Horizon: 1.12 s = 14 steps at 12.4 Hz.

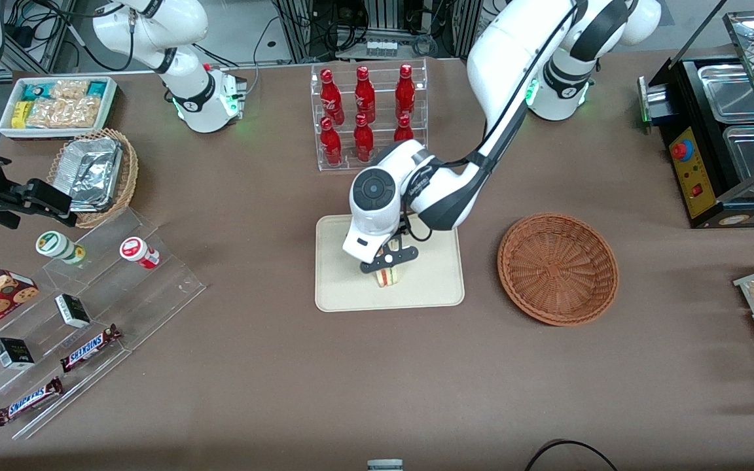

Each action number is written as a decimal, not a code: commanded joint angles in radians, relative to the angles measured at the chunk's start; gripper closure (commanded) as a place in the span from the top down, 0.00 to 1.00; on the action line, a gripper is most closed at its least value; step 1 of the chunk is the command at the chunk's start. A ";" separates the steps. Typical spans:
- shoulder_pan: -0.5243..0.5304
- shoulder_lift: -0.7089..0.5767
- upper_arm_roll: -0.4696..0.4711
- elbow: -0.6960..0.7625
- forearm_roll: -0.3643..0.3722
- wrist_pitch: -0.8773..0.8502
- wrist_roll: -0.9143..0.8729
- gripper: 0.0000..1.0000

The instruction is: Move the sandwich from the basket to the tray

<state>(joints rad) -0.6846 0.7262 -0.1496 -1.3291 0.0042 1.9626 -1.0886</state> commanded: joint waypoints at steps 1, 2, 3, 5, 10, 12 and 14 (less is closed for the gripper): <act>-0.003 -0.086 0.013 -0.015 0.008 -0.092 -0.001 1.00; 0.017 -0.114 0.019 -0.015 0.007 -0.126 0.048 1.00; 0.025 -0.146 0.019 -0.018 0.006 -0.164 0.106 1.00; 0.075 -0.194 0.021 -0.021 0.014 -0.240 0.174 1.00; 0.204 -0.321 0.022 -0.135 0.014 -0.300 0.319 1.00; 0.272 -0.390 0.021 -0.205 0.014 -0.301 0.433 1.00; 0.319 -0.428 0.022 -0.223 0.016 -0.327 0.508 1.00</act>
<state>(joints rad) -0.4022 0.3798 -0.1205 -1.4824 0.0117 1.6560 -0.6454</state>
